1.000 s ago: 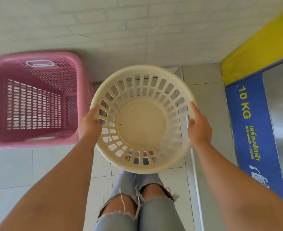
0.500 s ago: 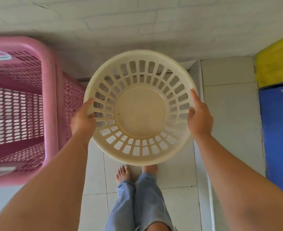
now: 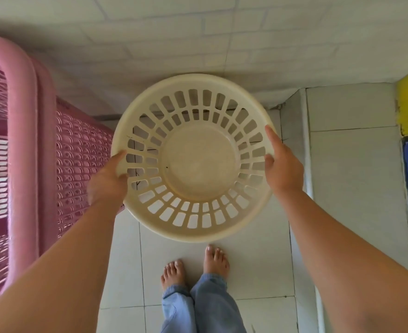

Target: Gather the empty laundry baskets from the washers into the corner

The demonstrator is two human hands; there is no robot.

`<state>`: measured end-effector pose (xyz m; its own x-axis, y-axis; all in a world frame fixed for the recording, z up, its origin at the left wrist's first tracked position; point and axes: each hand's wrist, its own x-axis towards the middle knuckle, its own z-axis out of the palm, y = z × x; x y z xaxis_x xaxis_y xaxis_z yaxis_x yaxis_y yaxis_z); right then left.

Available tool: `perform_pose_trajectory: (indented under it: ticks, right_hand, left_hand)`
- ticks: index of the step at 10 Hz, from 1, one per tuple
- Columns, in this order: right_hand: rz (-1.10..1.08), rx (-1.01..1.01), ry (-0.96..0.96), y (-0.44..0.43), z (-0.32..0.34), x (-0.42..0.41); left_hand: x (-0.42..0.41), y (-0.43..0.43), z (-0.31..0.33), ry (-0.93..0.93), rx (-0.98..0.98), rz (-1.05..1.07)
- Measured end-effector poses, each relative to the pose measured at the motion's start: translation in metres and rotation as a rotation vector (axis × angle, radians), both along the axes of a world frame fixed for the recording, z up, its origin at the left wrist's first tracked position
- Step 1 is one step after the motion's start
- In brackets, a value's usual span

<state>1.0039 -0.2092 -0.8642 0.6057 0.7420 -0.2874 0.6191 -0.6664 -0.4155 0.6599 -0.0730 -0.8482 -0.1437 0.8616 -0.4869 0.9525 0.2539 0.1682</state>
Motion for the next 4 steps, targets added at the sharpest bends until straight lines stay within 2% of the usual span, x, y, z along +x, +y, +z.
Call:
perform_pose_trajectory:
  ticks: [1, 2, 3, 4]
  right_hand:
    - [0.03, -0.028, 0.011, 0.002, -0.002, -0.003]
    - [0.104, -0.194, -0.002, -0.001, 0.008, -0.013]
    - [0.16, -0.233, -0.099, -0.01, 0.034, -0.027]
    - [0.278, -0.219, -0.105, -0.019, 0.069, -0.047]
  left_hand:
    - [0.0, -0.001, -0.004, -0.037, 0.017, -0.025]
    - [0.003, -0.005, 0.003, -0.039, -0.097, -0.117]
    - [0.009, -0.011, 0.026, 0.063, -0.08, -0.33]
    - [0.016, -0.021, 0.058, 0.074, -0.016, -0.513]
